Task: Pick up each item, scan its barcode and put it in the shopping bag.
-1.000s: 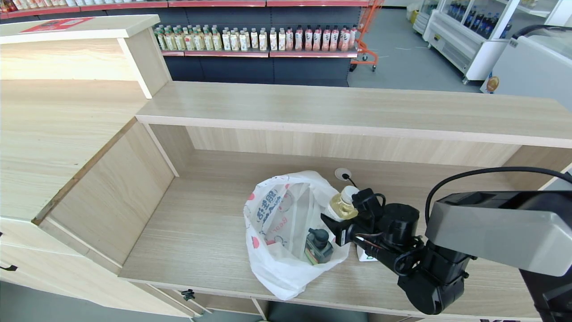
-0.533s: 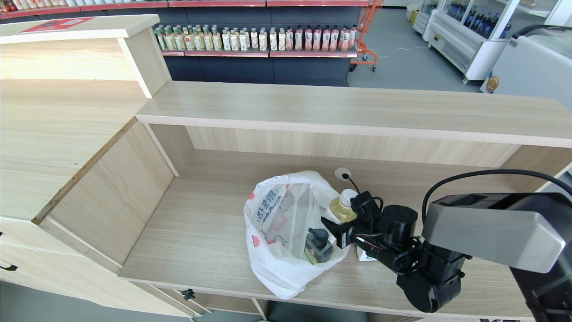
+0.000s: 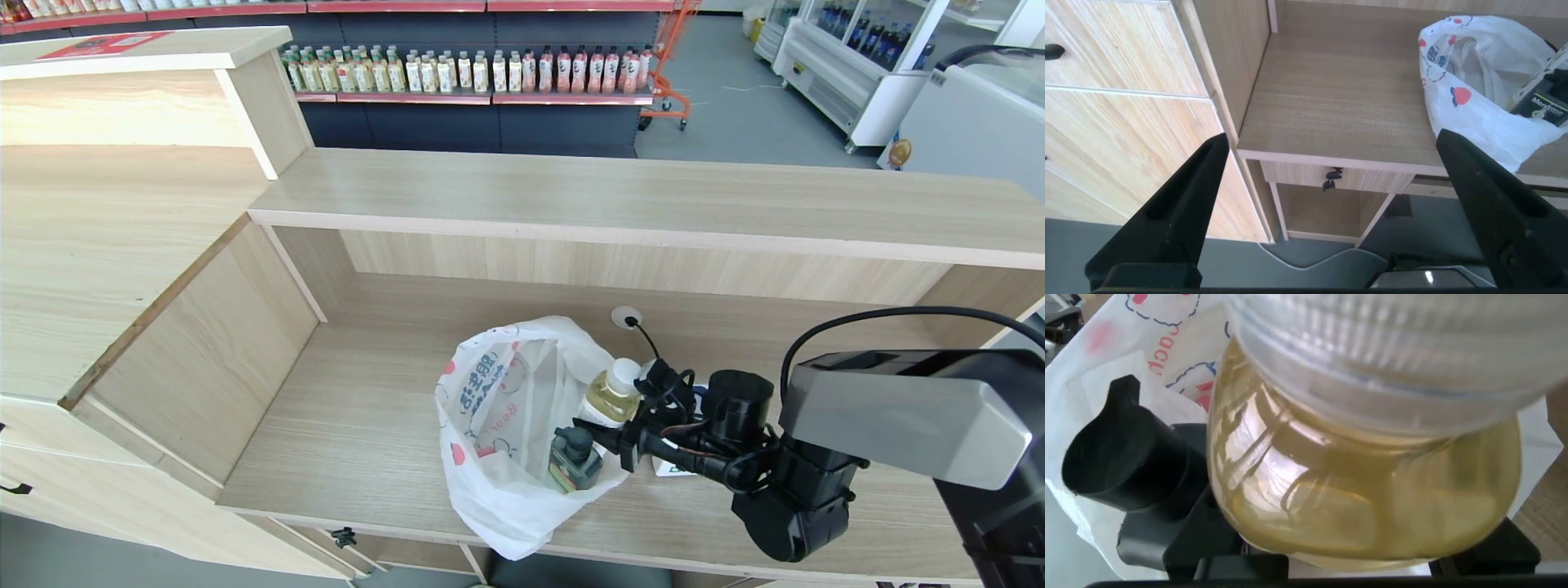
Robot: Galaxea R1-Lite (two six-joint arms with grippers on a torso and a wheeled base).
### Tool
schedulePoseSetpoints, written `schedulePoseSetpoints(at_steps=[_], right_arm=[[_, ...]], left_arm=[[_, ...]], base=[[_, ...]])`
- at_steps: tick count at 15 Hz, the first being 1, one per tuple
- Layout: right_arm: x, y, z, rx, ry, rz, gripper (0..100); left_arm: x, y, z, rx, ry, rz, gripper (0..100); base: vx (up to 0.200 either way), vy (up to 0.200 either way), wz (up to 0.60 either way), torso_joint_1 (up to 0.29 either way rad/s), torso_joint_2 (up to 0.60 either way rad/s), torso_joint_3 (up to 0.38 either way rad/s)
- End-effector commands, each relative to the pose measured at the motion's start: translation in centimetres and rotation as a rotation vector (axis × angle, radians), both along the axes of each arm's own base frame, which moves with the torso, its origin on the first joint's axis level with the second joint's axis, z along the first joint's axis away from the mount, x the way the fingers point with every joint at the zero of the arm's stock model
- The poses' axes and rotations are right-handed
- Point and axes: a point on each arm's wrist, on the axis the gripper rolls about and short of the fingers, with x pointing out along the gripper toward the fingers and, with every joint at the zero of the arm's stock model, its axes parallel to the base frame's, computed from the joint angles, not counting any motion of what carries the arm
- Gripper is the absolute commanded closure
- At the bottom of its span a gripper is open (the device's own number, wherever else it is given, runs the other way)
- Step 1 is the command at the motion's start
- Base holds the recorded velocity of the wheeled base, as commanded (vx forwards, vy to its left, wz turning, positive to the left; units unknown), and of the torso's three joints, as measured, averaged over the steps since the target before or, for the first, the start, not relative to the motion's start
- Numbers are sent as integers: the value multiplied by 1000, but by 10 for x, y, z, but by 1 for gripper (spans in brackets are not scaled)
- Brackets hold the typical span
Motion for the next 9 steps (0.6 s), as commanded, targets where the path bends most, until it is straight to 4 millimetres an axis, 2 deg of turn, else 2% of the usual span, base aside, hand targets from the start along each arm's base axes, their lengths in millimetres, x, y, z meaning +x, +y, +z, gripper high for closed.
schedulePoseSetpoints(at_steps=[1,9], right_arm=[[5,-6,-3,-13,-17,-11,100],[9,-10,-5,-28,-37,-21,100]], left_arm=[[0,0,0,0,1,0,0],[0,0,0,0,1,0,0]], base=[[0,0,0,0,0,0],[0,0,0,0,0,0]])
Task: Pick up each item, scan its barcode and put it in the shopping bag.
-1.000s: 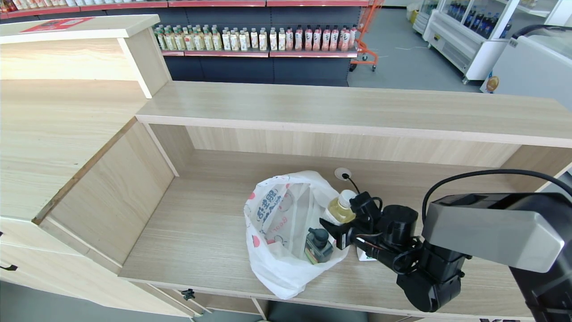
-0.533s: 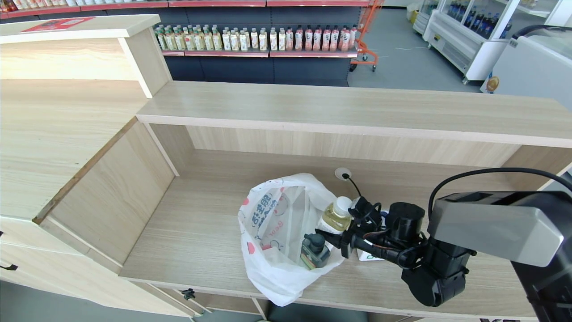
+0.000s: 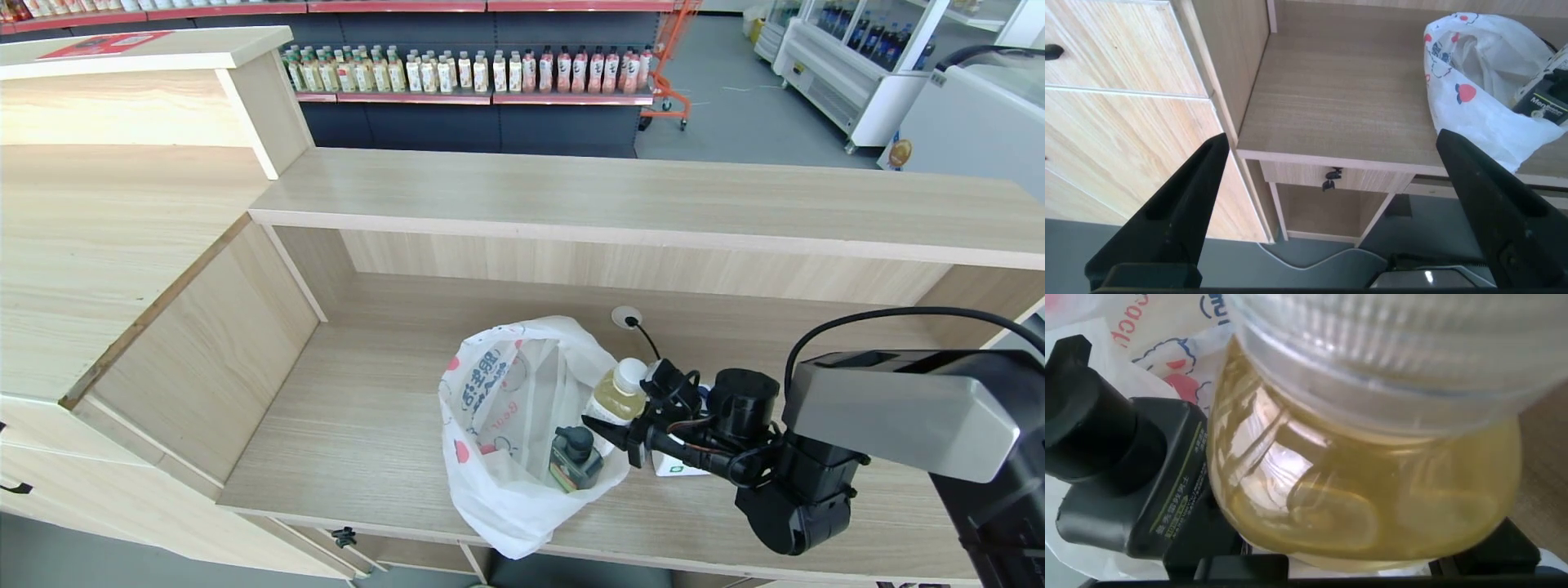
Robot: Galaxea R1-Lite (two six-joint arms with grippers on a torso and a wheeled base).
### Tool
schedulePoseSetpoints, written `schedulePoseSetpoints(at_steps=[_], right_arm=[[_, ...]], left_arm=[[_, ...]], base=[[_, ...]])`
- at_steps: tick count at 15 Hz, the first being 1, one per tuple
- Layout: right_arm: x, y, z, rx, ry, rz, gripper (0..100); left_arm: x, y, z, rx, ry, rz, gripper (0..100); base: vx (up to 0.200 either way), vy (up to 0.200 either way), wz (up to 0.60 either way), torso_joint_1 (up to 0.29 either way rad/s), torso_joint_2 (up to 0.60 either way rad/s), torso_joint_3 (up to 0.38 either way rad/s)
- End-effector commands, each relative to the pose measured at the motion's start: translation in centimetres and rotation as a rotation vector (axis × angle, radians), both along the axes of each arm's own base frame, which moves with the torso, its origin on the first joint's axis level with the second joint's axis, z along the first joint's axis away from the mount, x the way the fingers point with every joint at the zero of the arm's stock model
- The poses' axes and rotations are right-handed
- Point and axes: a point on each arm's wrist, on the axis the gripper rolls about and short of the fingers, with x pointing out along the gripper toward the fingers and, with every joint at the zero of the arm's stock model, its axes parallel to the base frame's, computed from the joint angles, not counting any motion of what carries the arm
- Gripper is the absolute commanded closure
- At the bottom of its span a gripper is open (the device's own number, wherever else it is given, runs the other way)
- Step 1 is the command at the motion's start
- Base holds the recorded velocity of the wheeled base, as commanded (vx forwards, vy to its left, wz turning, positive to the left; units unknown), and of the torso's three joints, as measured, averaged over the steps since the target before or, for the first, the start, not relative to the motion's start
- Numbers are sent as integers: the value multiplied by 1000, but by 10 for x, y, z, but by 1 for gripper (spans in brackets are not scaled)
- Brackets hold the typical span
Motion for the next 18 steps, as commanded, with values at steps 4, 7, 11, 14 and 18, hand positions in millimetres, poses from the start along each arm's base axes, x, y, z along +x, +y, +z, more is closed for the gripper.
schedulePoseSetpoints(at_steps=[4,7,11,14,18], right_arm=[[1,0,-2,0,3,2,0],[0,0,-2,2,6,4,0],[0,2,13,19,-28,6,0],[-4,0,47,69,-82,4,0],[-18,-8,96,91,-112,-44,0]], left_arm=[[0,0,0,0,1,0,0],[0,0,0,0,1,0,0],[0,0,0,0,1,0,0],[0,0,0,0,1,0,0],[0,0,0,0,1,0,0]], base=[[0,0,0,0,0,0],[0,0,0,0,0,0],[0,0,0,0,0,0],[0,0,0,0,0,0],[0,0,0,0,0,0]])
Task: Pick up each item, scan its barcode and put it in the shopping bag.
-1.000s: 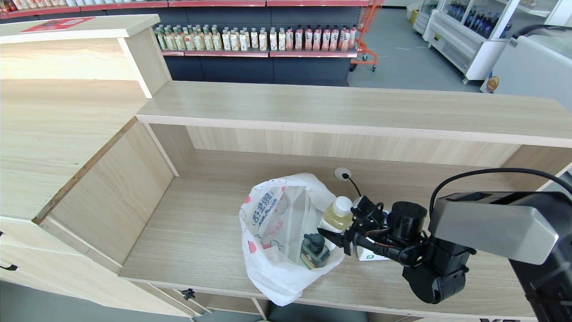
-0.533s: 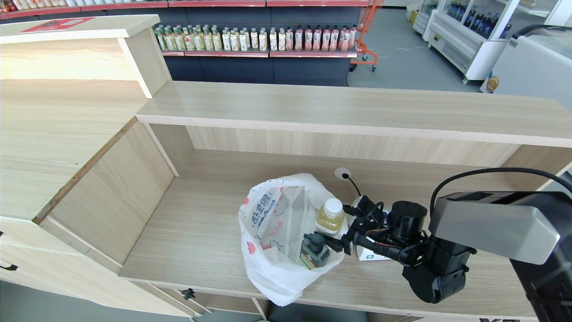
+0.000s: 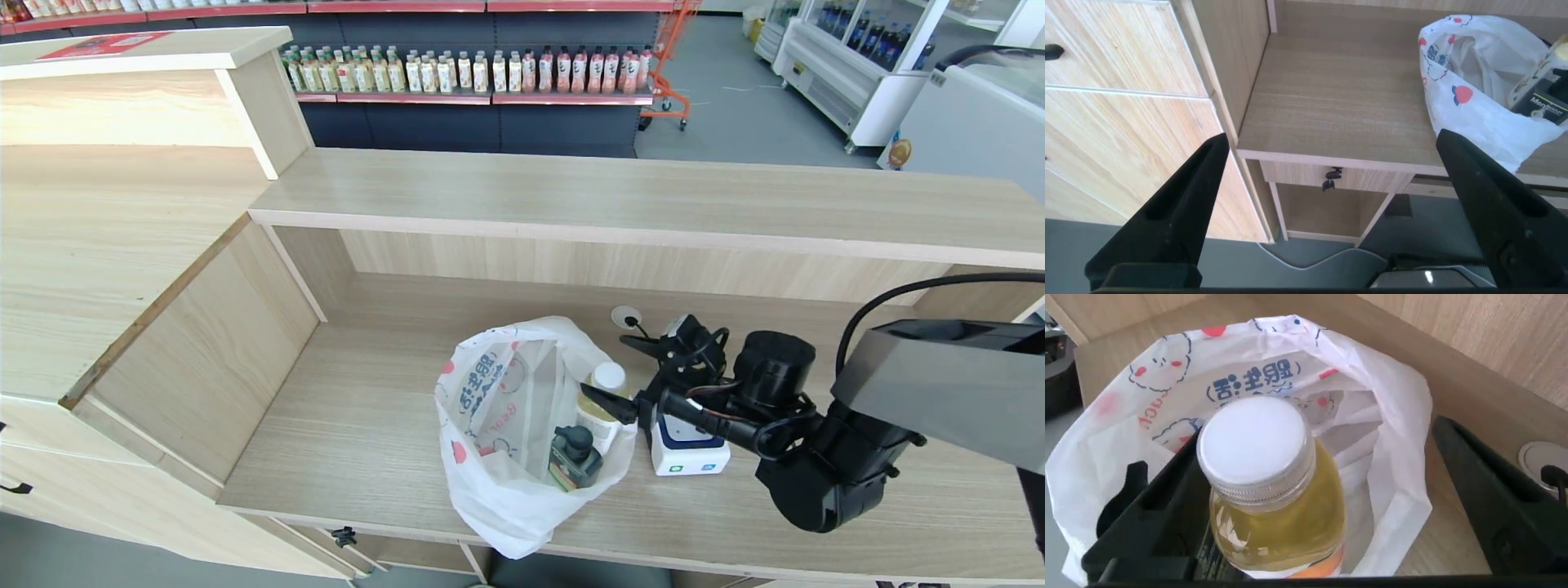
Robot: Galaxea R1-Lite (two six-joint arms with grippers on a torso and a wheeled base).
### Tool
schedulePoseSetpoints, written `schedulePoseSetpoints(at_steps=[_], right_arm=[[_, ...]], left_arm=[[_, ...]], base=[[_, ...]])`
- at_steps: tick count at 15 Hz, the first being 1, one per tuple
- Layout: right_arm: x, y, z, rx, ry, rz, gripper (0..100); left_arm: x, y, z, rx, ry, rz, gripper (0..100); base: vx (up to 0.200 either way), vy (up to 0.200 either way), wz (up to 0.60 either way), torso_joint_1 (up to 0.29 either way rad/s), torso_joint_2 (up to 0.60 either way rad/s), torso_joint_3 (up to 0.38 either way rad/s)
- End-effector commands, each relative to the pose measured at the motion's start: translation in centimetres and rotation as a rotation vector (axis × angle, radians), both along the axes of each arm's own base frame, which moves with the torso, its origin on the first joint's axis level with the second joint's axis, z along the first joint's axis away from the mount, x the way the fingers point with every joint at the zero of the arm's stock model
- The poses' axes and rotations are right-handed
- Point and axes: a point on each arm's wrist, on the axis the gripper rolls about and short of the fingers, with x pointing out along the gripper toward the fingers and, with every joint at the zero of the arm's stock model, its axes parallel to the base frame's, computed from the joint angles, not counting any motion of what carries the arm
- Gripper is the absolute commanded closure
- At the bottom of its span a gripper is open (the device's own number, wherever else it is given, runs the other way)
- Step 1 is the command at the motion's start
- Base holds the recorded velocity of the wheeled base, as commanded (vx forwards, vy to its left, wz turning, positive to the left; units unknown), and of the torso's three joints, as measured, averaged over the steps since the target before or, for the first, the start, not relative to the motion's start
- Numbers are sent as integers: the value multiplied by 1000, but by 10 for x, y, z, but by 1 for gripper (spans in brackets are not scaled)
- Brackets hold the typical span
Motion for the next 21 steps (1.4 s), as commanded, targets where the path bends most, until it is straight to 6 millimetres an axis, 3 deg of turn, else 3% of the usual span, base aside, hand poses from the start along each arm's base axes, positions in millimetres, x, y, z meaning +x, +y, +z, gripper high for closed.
schedulePoseSetpoints(at_steps=[1,3,5,6,8,10,16,18,21], right_arm=[[-17,-5,49,27,-56,-33,0],[-35,-13,73,37,-60,-46,0],[-78,-35,112,43,-23,-110,0],[-88,-43,118,36,-8,-166,0],[-137,-69,137,21,47,-367,0],[-173,-88,135,29,110,-503,0],[-253,-144,98,25,153,-857,0],[-291,-148,90,8,194,-914,0],[-322,-147,70,-7,236,-916,0]], left_arm=[[0,0,0,0,1,0,0],[0,0,0,0,1,0,0],[0,0,0,0,1,0,0],[0,0,0,0,1,0,0],[0,0,0,0,1,0,0],[0,0,0,0,1,0,0],[0,0,0,0,1,0,0],[0,0,0,0,1,0,0],[0,0,0,0,1,0,0]], base=[[0,0,0,0,0,0],[0,0,0,0,0,0],[0,0,0,0,0,0],[0,0,0,0,0,0],[0,0,0,0,0,0],[0,0,0,0,0,0],[0,0,0,0,0,0],[0,0,0,0,0,0],[0,0,0,0,0,0]])
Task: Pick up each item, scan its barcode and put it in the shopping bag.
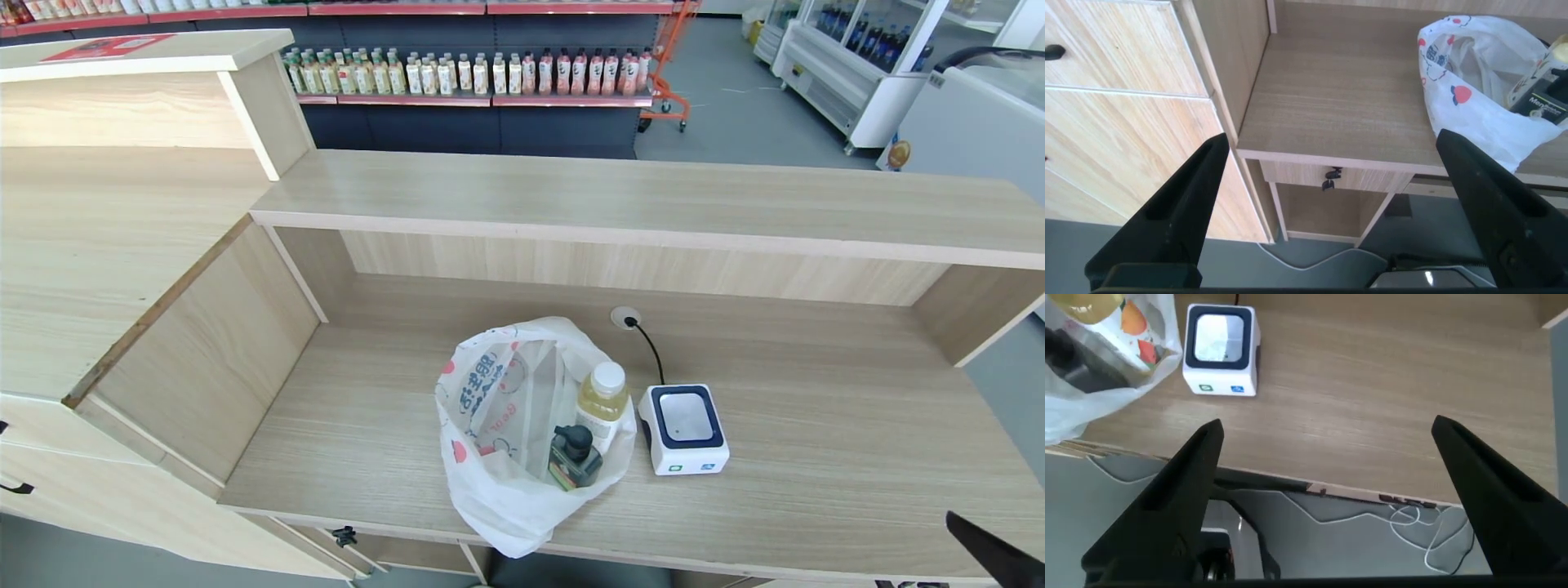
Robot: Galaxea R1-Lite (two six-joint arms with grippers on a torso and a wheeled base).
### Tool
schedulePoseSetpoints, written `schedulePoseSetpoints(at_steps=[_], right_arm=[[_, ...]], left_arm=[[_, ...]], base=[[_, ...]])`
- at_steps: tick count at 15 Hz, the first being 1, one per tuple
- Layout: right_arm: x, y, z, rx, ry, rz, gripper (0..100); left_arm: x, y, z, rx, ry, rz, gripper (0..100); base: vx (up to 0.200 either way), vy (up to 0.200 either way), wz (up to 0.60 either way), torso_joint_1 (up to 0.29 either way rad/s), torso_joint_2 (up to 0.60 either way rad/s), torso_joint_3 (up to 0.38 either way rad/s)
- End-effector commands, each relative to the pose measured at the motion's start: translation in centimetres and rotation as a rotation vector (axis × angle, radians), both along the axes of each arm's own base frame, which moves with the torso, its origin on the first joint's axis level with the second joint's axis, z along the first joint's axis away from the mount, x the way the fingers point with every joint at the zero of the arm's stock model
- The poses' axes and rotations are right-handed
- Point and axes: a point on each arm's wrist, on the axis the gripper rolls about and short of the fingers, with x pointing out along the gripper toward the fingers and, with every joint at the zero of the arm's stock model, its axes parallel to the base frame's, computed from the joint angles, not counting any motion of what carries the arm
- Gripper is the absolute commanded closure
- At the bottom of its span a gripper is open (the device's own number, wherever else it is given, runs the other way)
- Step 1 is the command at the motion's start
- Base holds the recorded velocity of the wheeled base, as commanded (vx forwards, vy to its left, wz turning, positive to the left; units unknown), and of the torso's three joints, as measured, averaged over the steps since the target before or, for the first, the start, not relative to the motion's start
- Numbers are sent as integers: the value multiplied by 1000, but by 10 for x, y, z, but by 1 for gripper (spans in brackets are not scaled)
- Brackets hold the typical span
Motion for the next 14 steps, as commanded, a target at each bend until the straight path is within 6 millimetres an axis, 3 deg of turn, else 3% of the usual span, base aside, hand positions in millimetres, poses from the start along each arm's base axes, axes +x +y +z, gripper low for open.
schedulePoseSetpoints(at_steps=[1,6,14], right_arm=[[-39,0,-20,-2,-85,-20,0],[-72,1,-63,-1,-216,-33,0],[-81,1,-66,3,-292,5,0]], left_arm=[[0,0,0,0,1,0,0],[0,0,0,0,1,0,0],[0,0,0,-2,1,0,0]], base=[[0,0,0,0,0,0],[0,0,0,0,0,0],[0,0,0,0,0,0]])
